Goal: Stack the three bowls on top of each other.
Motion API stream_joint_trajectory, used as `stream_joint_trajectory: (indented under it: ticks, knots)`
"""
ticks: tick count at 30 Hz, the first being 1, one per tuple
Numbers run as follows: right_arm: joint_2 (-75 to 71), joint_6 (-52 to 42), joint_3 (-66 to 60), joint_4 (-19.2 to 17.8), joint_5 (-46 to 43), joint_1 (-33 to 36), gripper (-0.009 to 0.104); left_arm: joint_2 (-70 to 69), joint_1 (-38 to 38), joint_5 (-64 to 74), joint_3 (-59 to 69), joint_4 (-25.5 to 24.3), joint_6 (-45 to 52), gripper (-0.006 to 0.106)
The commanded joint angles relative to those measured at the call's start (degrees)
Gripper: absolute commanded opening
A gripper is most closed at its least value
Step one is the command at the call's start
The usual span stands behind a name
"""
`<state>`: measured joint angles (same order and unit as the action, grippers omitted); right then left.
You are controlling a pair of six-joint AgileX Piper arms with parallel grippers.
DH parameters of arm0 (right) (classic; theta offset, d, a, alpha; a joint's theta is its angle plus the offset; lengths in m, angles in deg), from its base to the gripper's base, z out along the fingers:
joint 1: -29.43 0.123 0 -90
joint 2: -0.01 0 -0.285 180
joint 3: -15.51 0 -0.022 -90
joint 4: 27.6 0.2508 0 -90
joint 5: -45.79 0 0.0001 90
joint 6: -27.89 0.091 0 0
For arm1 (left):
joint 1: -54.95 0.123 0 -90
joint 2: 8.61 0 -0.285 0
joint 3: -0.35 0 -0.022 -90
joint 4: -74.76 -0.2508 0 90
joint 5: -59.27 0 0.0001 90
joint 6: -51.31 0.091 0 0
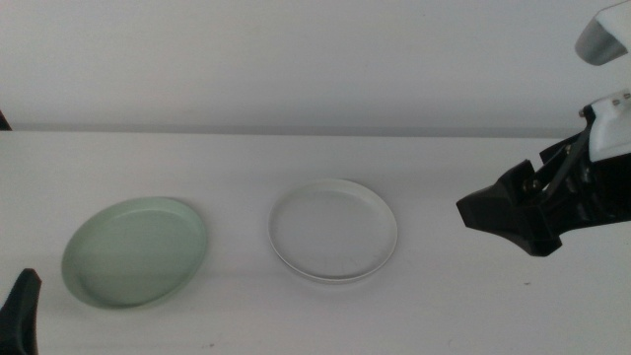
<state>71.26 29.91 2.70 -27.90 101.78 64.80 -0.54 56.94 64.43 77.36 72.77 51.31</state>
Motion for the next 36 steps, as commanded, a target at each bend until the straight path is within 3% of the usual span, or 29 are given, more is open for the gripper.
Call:
stream_joint_trajectory:
  ticks: [1, 5, 10, 15, 20, 30, 36]
  knots:
    - [-0.3, -0.3, 0.3, -0.4, -0.2, 0.0, 0.093, 2.5, -0.3, 1.9, -1.0, 0.3, 0.0, 0.094]
    - [-0.3, -0.3, 0.3, -0.4, -0.2, 0.0, 0.093, 19.9, -0.7, 16.9, -17.9, 2.0, 0.0, 0.094]
    - [-0.3, -0.3, 0.3, -0.4, -0.2, 0.0, 0.093, 47.0, -0.9, 49.5, -44.2, 4.2, 0.0, 0.094]
    - [-0.3, -0.3, 0.3, -0.4, -0.2, 0.0, 0.093, 67.2, -0.9, 65.6, -59.0, 4.5, 0.0, 0.094]
    - [-0.3, -0.3, 0.3, -0.4, -0.2, 0.0, 0.093, 82.4, 0.4, 62.6, -65.0, 6.5, 2.8, 0.094]
    - [-0.3, -0.3, 0.3, -0.4, -0.2, 0.0, 0.093, 100.4, 12.6, 56.8, -65.9, 23.3, 19.5, 0.094]
    - [-0.3, -0.3, 0.3, -0.4, -0.2, 0.0, 0.093, 104.9, 14.1, 48.7, -66.0, 22.5, 23.4, 0.094]
